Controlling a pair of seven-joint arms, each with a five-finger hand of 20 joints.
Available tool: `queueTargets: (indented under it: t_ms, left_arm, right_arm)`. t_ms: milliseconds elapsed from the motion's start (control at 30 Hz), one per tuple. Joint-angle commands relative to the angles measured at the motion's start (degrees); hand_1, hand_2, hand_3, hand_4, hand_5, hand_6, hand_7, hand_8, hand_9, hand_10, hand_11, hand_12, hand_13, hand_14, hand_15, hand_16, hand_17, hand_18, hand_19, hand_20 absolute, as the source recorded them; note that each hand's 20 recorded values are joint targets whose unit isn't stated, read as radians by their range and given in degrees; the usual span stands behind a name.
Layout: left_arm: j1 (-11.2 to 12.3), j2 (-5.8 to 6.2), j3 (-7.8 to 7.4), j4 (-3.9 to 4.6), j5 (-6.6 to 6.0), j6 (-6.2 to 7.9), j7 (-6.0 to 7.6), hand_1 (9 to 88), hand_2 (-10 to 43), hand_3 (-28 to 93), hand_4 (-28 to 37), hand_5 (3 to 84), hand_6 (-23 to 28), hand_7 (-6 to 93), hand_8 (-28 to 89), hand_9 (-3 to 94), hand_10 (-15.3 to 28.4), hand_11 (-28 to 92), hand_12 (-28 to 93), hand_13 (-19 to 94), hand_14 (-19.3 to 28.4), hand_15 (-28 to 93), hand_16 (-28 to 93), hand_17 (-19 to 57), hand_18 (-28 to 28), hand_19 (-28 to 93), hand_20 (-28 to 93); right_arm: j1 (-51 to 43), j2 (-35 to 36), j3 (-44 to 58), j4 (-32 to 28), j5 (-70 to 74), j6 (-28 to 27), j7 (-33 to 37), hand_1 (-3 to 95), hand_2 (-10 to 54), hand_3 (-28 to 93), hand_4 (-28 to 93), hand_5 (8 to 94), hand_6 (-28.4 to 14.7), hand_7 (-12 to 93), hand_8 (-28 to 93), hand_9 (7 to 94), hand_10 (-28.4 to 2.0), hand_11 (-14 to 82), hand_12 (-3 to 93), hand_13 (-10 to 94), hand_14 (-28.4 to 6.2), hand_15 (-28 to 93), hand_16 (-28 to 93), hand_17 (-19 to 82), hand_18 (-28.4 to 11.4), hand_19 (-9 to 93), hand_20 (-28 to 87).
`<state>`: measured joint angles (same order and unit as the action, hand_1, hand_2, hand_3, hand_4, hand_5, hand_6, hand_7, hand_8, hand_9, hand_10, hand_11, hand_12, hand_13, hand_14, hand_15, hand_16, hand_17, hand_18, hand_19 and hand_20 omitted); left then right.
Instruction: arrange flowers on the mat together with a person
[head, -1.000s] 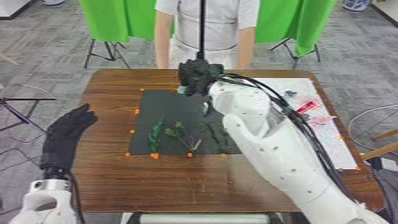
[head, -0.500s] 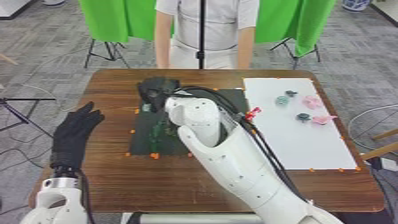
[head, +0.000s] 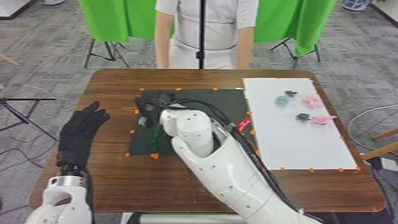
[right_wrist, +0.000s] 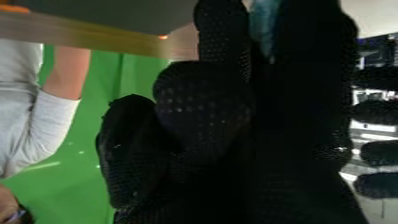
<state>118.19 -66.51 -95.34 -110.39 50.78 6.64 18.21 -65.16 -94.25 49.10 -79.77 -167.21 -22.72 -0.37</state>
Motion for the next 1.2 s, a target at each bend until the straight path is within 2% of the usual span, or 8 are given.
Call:
queueTargets:
  t_ms: [33,167,233,267,333,767,1067,1200]
  left_arm:
    - [0.2,-0.7,0.23,0.38,0.26,-0.6,-0.48,19.3,15.6,68,-28.3,47.1,2.5,11.4,-6,44.4,12.7,15,14,36,16.9,12,6,6.8,12.7,6,21]
    - [0.1,-0.69,0.16,0.46,0.57,-0.89,-0.74,19.0,12.7,68,-28.3,47.0,2.6,11.5,-6,44.2,12.7,15,14,36,16.9,12,6,6.7,12.7,6,21]
    - [0.0,-0.69,0.15,0.45,0.59,-0.91,-0.79,19.1,11.6,68,-28.3,46.8,2.7,11.5,-6,44.2,12.7,15,14,36,16.9,12,6,6.7,12.7,6,21]
    - [-0.1,-0.73,0.15,0.48,0.72,-0.97,-0.82,19.2,10.9,68,-28.3,46.8,2.7,11.4,-6,44.1,12.7,15,14,36,16.9,12,6,6.7,12.7,6,21]
    - [0.0,-0.75,0.12,0.46,0.84,-1.09,-0.9,19.4,10.2,68,-28.3,46.8,2.8,11.4,-6,44.1,12.8,15,15,36,16.9,12,6,6.7,12.7,6,21]
    - [1.4,-1.51,-1.2,-0.55,2.49,-2.03,-1.85,20.3,7.6,68,-28.3,46.7,2.9,11.4,-6,43.9,12.8,15,15,36,16.8,12,6,6.6,12.8,6,21]
    - [2.6,-1.95,-1.6,-1.35,2.61,-2.18,-1.95,20.8,6.6,68,-27.9,46.7,2.9,11.5,-6,44.0,12.7,15,15,35,16.9,12,6,6.6,12.8,6,21]
    - [2.9,-1.88,-2.07,-1.85,4.12,-2.82,-2.23,20.9,6.5,68,-27.9,46.7,2.9,11.6,-6,43.9,12.8,15,15,35,16.8,12,6,6.6,12.8,6,21]
  right_arm:
    - [0.1,-0.1,-0.1,-0.2,-1.3,-0.5,-0.7,77.6,-9.5,-28,47,72.3,2.7,15,-9,90.8,-8.9,18.0,29.4,94,-0.3,54,27,71,-8.1,91,26]
    - [0.3,0.7,-0.7,-0.7,-0.3,-0.8,-0.2,74.4,-9.5,-28,52,70.5,2.7,16,-11,89.7,-9.3,20.5,26.3,94,-0.5,54,28,71,-8.0,92,25]
    - [0.5,1.1,-1.0,-1.2,0.2,-1.0,0.0,59.0,-9.5,16,22,70.4,2.7,15,-11,89.4,-9.3,21.3,25.2,94,-0.5,54,28,70,-9.0,92,26]
    - [0.7,1.4,-1.2,-1.5,1.0,-0.9,0.2,46.5,-9.5,56,-14,69.9,2.7,16,-11,89.2,-9.5,22.1,23.6,94,-0.5,53,28,71,-8.3,91,26]
    - [1.3,2.2,-1.9,-2.6,3.1,-0.9,1.1,42.3,-9.5,68,-25,69.6,2.8,16,-11,88.9,-9.7,22.7,22.3,94,-0.6,53,28,70,-8.1,91,26]
    - [-2.5,15.4,4.4,-21.5,26.3,2.8,6.9,41.5,-9.5,68,-26,69.4,2.6,15,-11,89.0,-9.7,23.1,21.3,94,-0.7,53,28,70,-8.1,92,25]
    - [-14.9,24.0,16.8,-32.9,36.8,6.4,9.9,41.4,-9.5,67,-24,71.1,1.9,15,-11,89.5,-9.8,23.2,21.3,94,-0.9,54,27,70,-8.4,92,24]
    - [-24.0,25.6,25.1,-37.4,49.3,11.3,9.9,41.5,-9.5,67,-24,71.9,1.8,15,-11,89.6,-9.8,23.3,21.2,94,-0.9,54,27,70,-8.4,92,24]
